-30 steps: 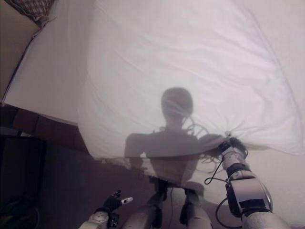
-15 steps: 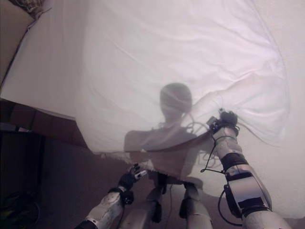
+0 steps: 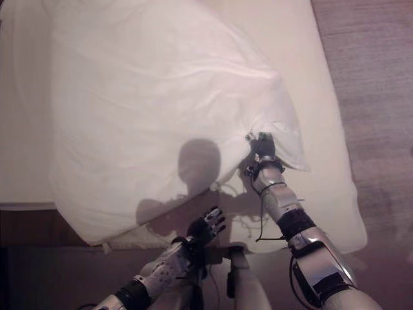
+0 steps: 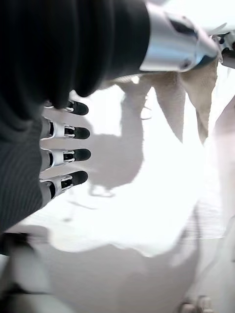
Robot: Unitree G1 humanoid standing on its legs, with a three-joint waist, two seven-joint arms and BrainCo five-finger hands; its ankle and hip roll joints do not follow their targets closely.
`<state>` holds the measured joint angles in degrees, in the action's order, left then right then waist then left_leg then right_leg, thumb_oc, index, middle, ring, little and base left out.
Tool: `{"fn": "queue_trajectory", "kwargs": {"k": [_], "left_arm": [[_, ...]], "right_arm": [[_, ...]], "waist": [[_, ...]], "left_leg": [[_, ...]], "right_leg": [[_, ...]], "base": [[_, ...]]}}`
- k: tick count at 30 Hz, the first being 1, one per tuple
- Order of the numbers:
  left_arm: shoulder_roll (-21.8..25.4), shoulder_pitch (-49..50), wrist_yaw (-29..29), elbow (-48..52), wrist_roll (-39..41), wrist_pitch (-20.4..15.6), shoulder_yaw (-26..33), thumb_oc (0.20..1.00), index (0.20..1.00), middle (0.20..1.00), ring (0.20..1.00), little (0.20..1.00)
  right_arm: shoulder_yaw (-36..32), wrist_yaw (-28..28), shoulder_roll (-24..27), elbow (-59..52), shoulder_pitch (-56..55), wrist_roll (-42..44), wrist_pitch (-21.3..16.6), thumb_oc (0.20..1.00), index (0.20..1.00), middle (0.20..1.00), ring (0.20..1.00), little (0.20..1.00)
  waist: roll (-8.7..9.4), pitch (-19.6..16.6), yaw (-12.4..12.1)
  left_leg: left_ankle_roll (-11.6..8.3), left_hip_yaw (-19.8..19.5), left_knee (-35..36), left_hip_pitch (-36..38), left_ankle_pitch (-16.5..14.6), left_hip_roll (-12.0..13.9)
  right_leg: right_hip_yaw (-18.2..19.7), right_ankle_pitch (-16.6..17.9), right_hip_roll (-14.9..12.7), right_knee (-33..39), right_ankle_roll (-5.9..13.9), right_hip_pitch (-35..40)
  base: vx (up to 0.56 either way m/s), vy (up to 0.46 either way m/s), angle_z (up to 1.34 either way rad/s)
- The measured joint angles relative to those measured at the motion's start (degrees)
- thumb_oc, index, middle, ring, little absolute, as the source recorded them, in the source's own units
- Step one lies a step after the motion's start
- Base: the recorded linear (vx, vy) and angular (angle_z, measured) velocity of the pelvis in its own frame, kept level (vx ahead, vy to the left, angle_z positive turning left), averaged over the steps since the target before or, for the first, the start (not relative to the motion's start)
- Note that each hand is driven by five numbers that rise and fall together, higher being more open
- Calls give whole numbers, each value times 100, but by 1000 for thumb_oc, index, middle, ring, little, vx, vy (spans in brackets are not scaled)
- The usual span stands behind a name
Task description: Make the bed
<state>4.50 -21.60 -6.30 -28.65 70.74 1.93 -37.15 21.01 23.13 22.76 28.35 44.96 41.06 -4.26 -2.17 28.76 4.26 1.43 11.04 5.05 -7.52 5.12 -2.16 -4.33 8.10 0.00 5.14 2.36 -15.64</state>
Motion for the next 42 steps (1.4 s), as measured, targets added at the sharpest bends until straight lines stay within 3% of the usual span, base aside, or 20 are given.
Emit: {"fn": "queue_trajectory", "kwargs": {"k": [4,8,14,21,27,37,42], "left_arm": [[-73,-10,-169,-28,456,-1,94,1000,1000,1000,1000,1000],[-343,-68,-381,-268,832,-85,730,1000,1000,1000,1000,1000],[-336,-552,-611,-277,1269,-523,1645,1000,1000,1000,1000,1000],[-467,-464,-744,-180,1387,-809,2145,1000,1000,1000,1000,1000],[-791,-562,-1213,-177,1388,-1479,2718,1000,1000,1000,1000,1000],[-1022,-660,-1766,-286,1327,-1758,3391,1000,1000,1000,1000,1000],[-1025,-704,-1913,-673,1294,-1810,3518,1000,1000,1000,1000,1000]], "right_arm": [[-4,27,-55,-154,-111,-1,17,200,200,200,200,200],[-14,90,-156,-405,-460,-1,18,200,200,200,200,200],[-41,127,-280,-520,-723,-142,14,200,200,200,200,200],[-409,123,-482,-577,-1036,-221,14,200,200,200,200,200],[-553,233,-837,-748,-1307,-222,10,200,200,200,200,200],[-617,295,-1069,-1077,-1799,-204,-56,200,200,200,200,200],[-623,290,-1126,-1244,-2221,47,-113,200,200,200,200,200]], "waist": [[134,-72,9],[225,-130,-14],[418,-260,-38],[418,-287,-64],[414,-306,-82],[385,-349,-78],[370,-606,-71]], "left_leg": [[2,4,-1,10,1,1],[2,3,-1,141,-1,7],[7,-6,-3,137,6,6],[-3,-188,-2,258,0,40],[-31,-244,-3,340,-18,51],[-55,-318,-3,533,-32,82],[-69,-323,-2,534,-44,95]], "right_leg": [[13,33,3,0,-1,10],[8,43,-1,0,-10,153],[-37,60,-17,0,-33,158],[-246,67,-19,1,-48,340],[-293,66,-18,1,-48,439],[-377,38,-2,1,-82,658],[-389,2,9,2,-108,661]], "base": [[-15,-22,1],[-28,-40,3],[-40,-55,2],[-9,-43,13],[1,-33,4],[3,-16,3],[0,0,0]]}}
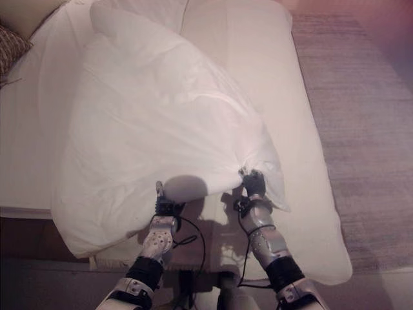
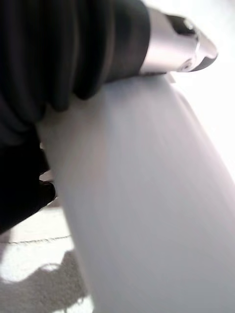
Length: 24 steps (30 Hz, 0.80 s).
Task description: Make the bed
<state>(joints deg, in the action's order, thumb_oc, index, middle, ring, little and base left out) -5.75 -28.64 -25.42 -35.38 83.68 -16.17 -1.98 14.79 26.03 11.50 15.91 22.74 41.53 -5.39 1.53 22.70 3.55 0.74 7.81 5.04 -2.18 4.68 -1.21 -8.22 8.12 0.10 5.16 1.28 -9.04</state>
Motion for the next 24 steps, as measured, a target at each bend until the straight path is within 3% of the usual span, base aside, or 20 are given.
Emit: {"fn": "queue_trajectory", "kwargs": {"k": [8,9,10,14,17,24], "left_arm": [[61,-7,-7,-205,-433,5,120,1000,1000,1000,1000,1000],[70,-6,-7,-205,-439,5,121,529,529,529,529,529],[78,4,-6,-203,-576,7,121,200,200,200,200,200],[181,125,35,-184,-995,69,120,200,200,200,200,200],[485,376,269,-184,-1661,405,91,200,200,200,200,200],[697,838,691,-170,-2378,770,91,200,200,200,200,200]], "right_arm": [[-1,-74,-109,-283,-278,250,-97,200,200,200,200,200],[-5,-75,-109,-282,-316,249,-97,200,200,200,200,200],[-9,-79,-112,-282,-371,246,-97,200,200,200,200,200],[-17,-173,-195,-215,-438,247,-96,200,200,200,200,200],[-17,-429,-307,68,-482,254,-94,200,200,200,200,200],[-69,-784,-517,590,-743,598,-89,200,200,200,200,200]], "waist": [[48,-84,9],[62,-92,12],[82,-103,8],[144,-150,-1],[184,-196,-3],[45,-286,-30]], "left_leg": [[-21,173,-1,40,-19,15],[-26,186,-1,40,-23,20],[-30,192,0,39,-26,31],[-55,235,0,50,-43,60],[-71,250,0,136,-55,96],[-124,16,1,548,-148,157]], "right_leg": [[156,-68,42,0,97,-19],[159,-72,48,0,103,-22],[160,-88,59,0,126,-24],[185,-108,90,0,148,-27],[196,-143,123,-1,139,46],[44,-286,161,-2,-64,546]], "base": [[1,2,-10],[11,-1,-4],[0,0,0],[45,-15,-6],[61,-20,-3],[14,-28,15]]}}
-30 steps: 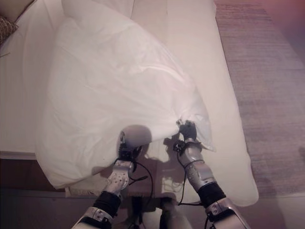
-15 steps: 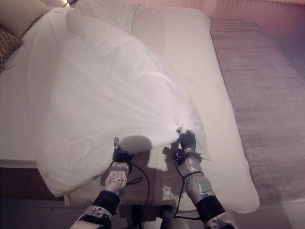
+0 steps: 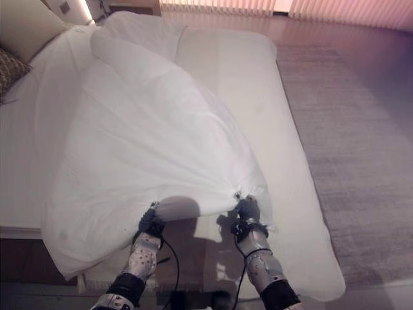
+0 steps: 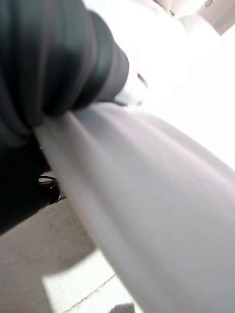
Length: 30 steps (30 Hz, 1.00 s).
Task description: Make the bed
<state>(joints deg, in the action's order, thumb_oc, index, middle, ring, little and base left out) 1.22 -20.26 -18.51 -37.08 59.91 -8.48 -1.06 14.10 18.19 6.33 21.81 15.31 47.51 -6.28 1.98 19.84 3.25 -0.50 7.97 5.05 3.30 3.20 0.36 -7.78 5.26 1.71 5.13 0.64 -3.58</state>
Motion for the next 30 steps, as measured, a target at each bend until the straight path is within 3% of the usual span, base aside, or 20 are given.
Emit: {"fn": "queue_trajectory", "kwargs": {"k": [5,8,10,11,13,14,15,16,17,20,21,22,23,24,25,26,27,28,29,30], "left_arm": [[-20,88,179,38,-186,42,-203,200,200,200,200,200],[-23,201,260,153,-297,57,-245,200,200,200,200,200],[10,176,304,208,-310,59,-245,200,200,200,200,200],[15,180,316,207,-317,59,-245,200,200,200,200,200],[13,190,319,223,-426,59,-241,200,200,200,200,200],[-4,187,323,223,-499,57,-245,200,200,200,200,200],[-9,186,327,238,-527,57,-252,200,200,200,200,200],[-18,165,330,238,-550,57,-264,200,200,200,200,200],[-21,161,329,238,-570,57,-292,200,200,200,200,200],[-28,155,321,306,-694,54,-438,200,200,200,200,200],[24,129,335,345,-735,54,-506,200,200,200,200,200],[63,160,343,326,-741,54,-517,200,200,200,200,200],[121,224,337,302,-740,54,-558,200,200,200,200,200],[191,269,338,195,-740,46,-612,200,200,200,200,200],[332,321,329,166,-746,38,-681,200,200,200,200,200],[434,351,327,184,-748,34,-681,200,200,200,200,200],[533,326,320,59,-790,30,-666,200,200,200,200,200],[508,316,311,27,-864,29,-666,200,200,200,200,200],[519,338,302,115,-942,33,-667,200,200,200,200,200],[547,357,308,142,-969,34,-672,200,200,200,200,200]], "right_arm": [[-227,-126,-60,429,-157,508,-5,200,200,200,200,200],[-248,-177,-62,536,-206,687,-5,200,200,200,200,200],[-252,-187,-80,546,-189,820,-5,200,200,200,200,200],[-254,-200,-81,542,-188,843,-5,200,200,200,200,200],[-275,-227,-90,556,-184,918,-5,200,200,200,200,200],[-293,-252,-69,583,-182,966,-4,200,200,200,200,200],[-298,-264,-58,591,-182,997,-3,200,200,200,200,200],[-330,-284,-50,612,-190,1043,-2,200,200,200,200,200],[-337,-284,-43,628,-200,1069,5,200,200,200,200,200],[-428,-293,-2,586,-217,1182,5,200,200,200,200,200],[-457,-304,-26,591,-281,1229,-3,200,200,200,200,200],[-441,-301,-102,597,-405,1248,40,200,200,200,200,200],[-442,-287,-198,565,-542,1247,58,200,200,200,200,200],[-434,-292,-269,578,-691,1240,73,200,200,200,200,200],[-431,-289,-358,551,-705,1220,141,200,200,200,200,200],[-415,-290,-416,587,-616,1218,162,200,200,200,200,200],[-427,-250,-593,750,-524,1222,150,200,200,200,200,200],[-423,-220,-612,861,-580,1233,159,200,200,200,200,200],[-423,-218,-601,911,-518,1242,161,200,200,200,200,200],[-428,-217,-614,931,-473,1242,157,200,200,200,200,200]], "waist": [[-392,-172,-86],[-556,-243,-67],[-504,-238,-105],[-461,-251,-113],[-461,-265,-98],[-475,-302,-74],[-487,-335,-73],[-522,-358,-41],[-539,-369,-23],[-654,-465,14],[-450,-516,40],[-156,-631,19],[33,-724,-46],[110,-783,-64],[227,-829,-145],[197,-830,-219],[127,-811,-291],[24,-830,-283],[19,-834,-365],[-34,-818,-406]], "left_leg": [[-38,-539,16,-90,6,-15],[-58,-529,-55,-178,-26,42],[-372,-541,-688,-284,-247,213],[-478,-561,-809,-291,-269,348],[-728,-756,-869,-128,-436,1017],[-864,-884,-873,-64,-450,1407],[-851,-837,-883,-61,-442,1490],[-978,-801,-863,-73,-382,1779],[-897,-762,-869,-85,-316,1841],[-869,-945,-1114,-146,-184,1856],[-1432,-1051,-1332,-197,-886,1470],[-1278,-1032,-1601,-341,-996,1083],[-1077,-968,-1894,-488,-1179,794],[-992,-724,-2071,-509,-1232,674],[-719,-446,-2425,-654,-1391,405],[-563,-266,-2522,-767,-1507,370],[-414,-138,-2589,-857,-1521,410],[-268,-210,-2543,-897,-1441,421],[-160,-210,-2420,-944,-1333,338],[-159,-284,-2324,-921,-1256,437]], "right_leg": [[-523,-233,-85,-92,-130,108],[-860,-394,-220,-294,-252,111],[-932,-481,-492,-609,-718,-20],[-922,-525,-612,-715,-758,-75],[-890,-590,-798,-957,-644,-102],[-820,-714,-979,-1156,-335,-173],[-812,-779,-1036,-1273,-286,-260],[-741,-757,-1218,-1428,-29,-322],[-742,-759,-1291,-1483,-32,-338],[-643,-639,-1627,-1763,376,-439],[-500,-455,-2019,-1831,478,-489],[-339,-229,-2329,-1673,477,-493],[-298,207,-2597,-1446,81,-459],[-287,555,-2706,-1367,143,-412],[-204,1551,-2905,-1112,-147,-616],[-245,2102,-2940,-1008,-237,-736],[-453,2117,-2995,-1194,-206,-906],[-606,1178,-2846,-1841,398,-867],[-758,436,-2453,-2539,662,-767],[-825,-63,-2235,-3052,677,-779]], "base": [[-79,17,56],[-98,159,71],[-68,325,38],[-2,230,20],[15,408,9],[29,596,-2],[20,526,-2],[-9,572,0],[-16,392,7],[-69,615,3],[-40,467,6],[-84,724,6],[-158,480,-1],[-343,984,-35],[-296,721,-53],[-260,721,-73],[-151,590,-18],[-179,744,17],[-113,526,44],[-111,450,18]]}}
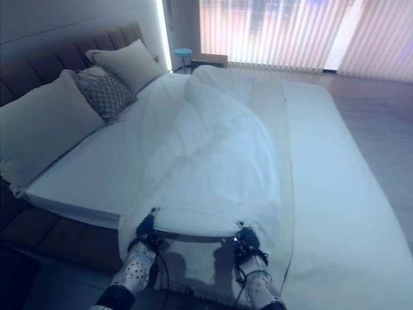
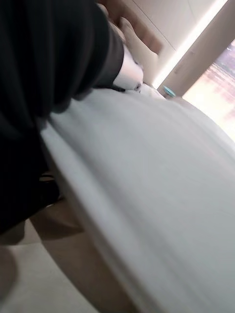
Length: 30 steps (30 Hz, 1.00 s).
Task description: Make the bed
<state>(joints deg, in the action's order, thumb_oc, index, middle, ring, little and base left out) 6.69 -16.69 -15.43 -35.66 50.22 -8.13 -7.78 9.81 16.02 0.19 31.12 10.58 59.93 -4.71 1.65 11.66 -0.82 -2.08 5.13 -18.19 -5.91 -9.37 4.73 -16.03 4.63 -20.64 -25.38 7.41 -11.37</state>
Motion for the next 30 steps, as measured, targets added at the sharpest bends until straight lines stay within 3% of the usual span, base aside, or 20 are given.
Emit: {"fn": "queue_trajectory", "kwargs": {"k": [1,4,5,6,8,9,10,12,13,16,17,18,20,22,25,26,27,28,29,30], "left_arm": [[52,71,0,135,1,-3,24,200,200,200,200,200],[144,81,-30,333,-1,6,63,200,200,200,200,200],[112,61,-31,362,-5,6,125,200,200,200,200,200],[63,63,-39,348,-2,11,174,200,200,200,200,200],[72,117,-41,398,-2,23,208,200,200,200,200,200],[71,134,-46,412,-2,23,232,200,200,200,200,200],[64,136,-45,412,-2,23,231,200,200,200,200,200],[38,168,-39,415,-3,24,231,200,200,200,200,200],[-7,149,-40,399,-1,33,229,200,200,200,200,200],[-83,239,-53,397,-1,39,239,200,200,200,200,200],[-66,239,-53,414,-1,39,295,200,200,200,200,200],[-69,237,-62,413,-2,39,308,200,200,200,200,200],[-135,260,-73,415,-1,38,327,200,200,200,200,200],[-218,276,-83,257,0,42,259,200,200,200,200,200],[-274,307,-96,211,1,43,229,200,200,200,200,200],[-296,318,-99,129,2,44,218,200,200,200,200,200],[-338,303,-99,93,4,43,210,200,200,200,200,200],[-365,223,-90,-41,5,45,199,200,200,200,200,200],[-363,138,-87,-140,2,47,145,200,200,200,200,200],[-344,108,-81,-168,1,48,144,200,200,200,200,200]], "right_arm": [[2,-29,2,-7,119,-1,2,200,200,200,200,200],[34,-63,2,45,335,2,0,200,200,200,200,200],[36,-62,-11,95,361,5,-1,200,200,200,200,200],[37,-62,-13,133,359,7,-1,200,200,200,200,200],[102,-57,-12,134,385,25,-10,200,200,200,200,200],[169,-50,-4,147,399,32,-78,200,200,200,200,200],[180,-50,6,171,405,39,-84,200,200,200,200,200],[221,-49,27,281,411,49,-120,200,200,200,200,200],[244,-13,35,359,398,50,-126,200,200,200,200,200],[338,39,101,374,349,50,-128,200,200,200,200,200],[390,38,98,335,362,49,-133,200,200,200,200,200],[405,31,109,318,364,48,-133,200,200,200,200,200],[429,24,166,300,323,48,-132,200,200,200,200,200],[405,-19,268,295,213,46,-101,200,200,200,200,200],[394,-12,306,288,175,46,-91,200,200,200,200,200],[393,7,353,268,198,45,-69,200,200,200,200,200],[386,-11,396,252,197,44,-68,200,200,200,200,200],[376,-9,436,263,185,42,-57,200,200,200,200,200],[368,5,434,233,113,36,-33,200,200,200,200,200],[363,11,410,243,91,31,-27,200,200,200,200,200]], "waist": [[6,-5,-40],[-141,70,-21],[-127,68,-75],[-103,57,-134],[75,-51,-205],[134,-89,-181],[114,-93,-158],[103,-90,-176],[135,-76,-221],[85,-44,-264],[119,-32,-280],[118,-43,-245],[49,-61,-120],[37,-74,27],[-68,-82,16],[-226,-109,17],[-337,-126,25],[-337,-143,125],[-154,-169,148],[-63,-179,138]], "left_leg": [[75,20,263,40,153,-33],[205,24,991,370,655,-168],[233,51,1153,506,738,-233],[242,60,1203,590,761,-242],[221,162,1304,632,806,-429],[185,140,1327,570,857,-504],[151,103,1315,514,891,-497],[13,47,937,140,926,-460],[-189,-77,444,-193,987,-468],[-456,-135,305,-203,1117,-370],[-366,-48,301,-151,973,-242],[-466,-203,233,-139,942,-89],[-437,-394,394,-25,1070,131],[-744,-937,305,-40,894,588],[-724,-1049,871,125,994,1056],[-608,-1159,1353,392,1207,976],[-736,-1124,1315,426,1176,933],[-978,-972,1390,425,893,730],[-737,-930,1218,354,856,278],[-621,-803,1150,341,829,104]], "right_leg": [[-198,-634,317,-248,-82,135],[-543,-820,817,-186,32,551],[-551,-1239,912,-184,243,688],[-440,-1453,1077,-123,209,791],[-582,-1555,1308,479,-82,1122],[-208,-1580,1521,1412,-301,1503],[-144,-1418,1607,1627,-571,1542],[-85,-1245,1714,1833,-698,1467],[-67,-1161,1686,1922,-766,1440],[-191,-1070,1537,2049,-849,1607],[-385,-1023,1465,2079,-858,1600],[-441,-987,1441,2117,-841,1592],[-514,-989,1487,2120,-802,1614],[-284,-964,1349,2016,-660,1608],[-127,-1005,1299,1885,-403,1576],[53,-995,1176,1796,-185,1537],[113,-953,1122,1781,-51,1523],[114,-973,822,1684,115,1531],[171,-802,399,1523,184,1383],[199,-695,174,1402,77,1243]], "base": [[-76,295,5],[-111,315,4],[-108,219,-4],[-105,112,-19],[-153,127,-15],[-132,75,5],[-297,185,10],[-206,139,8],[-87,134,2],[-68,312,-9],[2,217,-25],[29,451,-27],[54,418,3],[92,556,17],[50,617,-10],[26,502,-34],[20,955,-23],[-29,669,11],[-30,667,19],[-128,652,-15]]}}
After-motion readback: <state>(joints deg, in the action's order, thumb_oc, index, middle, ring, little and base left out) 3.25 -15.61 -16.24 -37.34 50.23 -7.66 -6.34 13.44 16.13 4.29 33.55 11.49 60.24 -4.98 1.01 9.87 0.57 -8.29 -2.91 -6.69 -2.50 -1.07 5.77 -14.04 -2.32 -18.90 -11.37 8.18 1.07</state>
